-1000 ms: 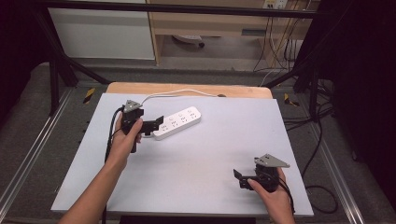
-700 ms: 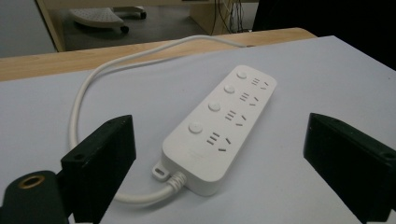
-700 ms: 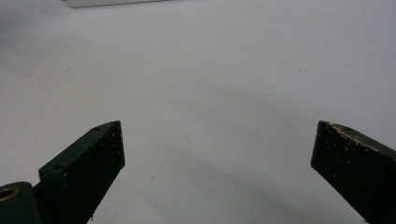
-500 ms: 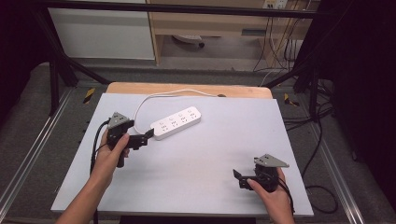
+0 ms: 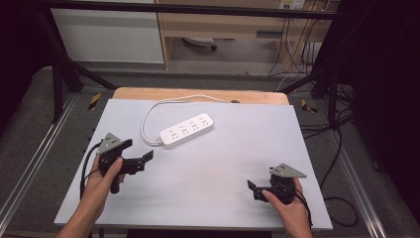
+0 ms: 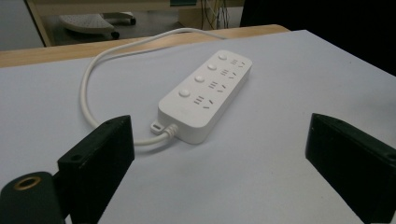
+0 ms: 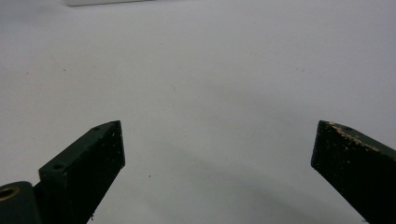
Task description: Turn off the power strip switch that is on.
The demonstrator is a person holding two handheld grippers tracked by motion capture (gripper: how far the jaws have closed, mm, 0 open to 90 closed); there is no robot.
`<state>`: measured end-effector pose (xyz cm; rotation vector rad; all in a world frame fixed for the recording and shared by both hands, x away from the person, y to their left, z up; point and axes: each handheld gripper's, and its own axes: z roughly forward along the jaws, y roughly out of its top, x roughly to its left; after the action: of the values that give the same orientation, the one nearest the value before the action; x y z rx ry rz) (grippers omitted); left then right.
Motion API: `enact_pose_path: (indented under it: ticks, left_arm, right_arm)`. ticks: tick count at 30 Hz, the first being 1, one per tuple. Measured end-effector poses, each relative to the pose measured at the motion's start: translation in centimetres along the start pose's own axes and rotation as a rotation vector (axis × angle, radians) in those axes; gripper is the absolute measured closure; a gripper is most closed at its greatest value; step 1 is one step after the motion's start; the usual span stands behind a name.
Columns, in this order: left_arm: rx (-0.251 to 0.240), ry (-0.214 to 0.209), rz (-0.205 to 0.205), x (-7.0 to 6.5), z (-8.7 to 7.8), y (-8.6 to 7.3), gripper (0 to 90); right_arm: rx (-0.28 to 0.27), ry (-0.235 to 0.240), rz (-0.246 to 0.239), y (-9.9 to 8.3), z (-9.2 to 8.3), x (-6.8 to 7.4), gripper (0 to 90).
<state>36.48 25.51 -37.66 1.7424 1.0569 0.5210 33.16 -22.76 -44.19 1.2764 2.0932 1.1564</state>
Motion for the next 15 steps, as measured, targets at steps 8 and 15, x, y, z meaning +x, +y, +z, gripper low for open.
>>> enact_pose_path:
  ticks: [8, 15]
  left_arm:
    - [0.005, -0.017, -0.008, 0.1, -2.0, -2.5, 7.5]
    - [0.018, -0.041, 0.001, -1.0, -3.5, -5.5, 7.2]
  right_arm:
    - [0.001, -0.004, -0.001, 0.0, 0.1, -0.1, 3.1]
    - [0.011, -0.039, -0.004, -0.2, 0.7, -0.5, 3.2]
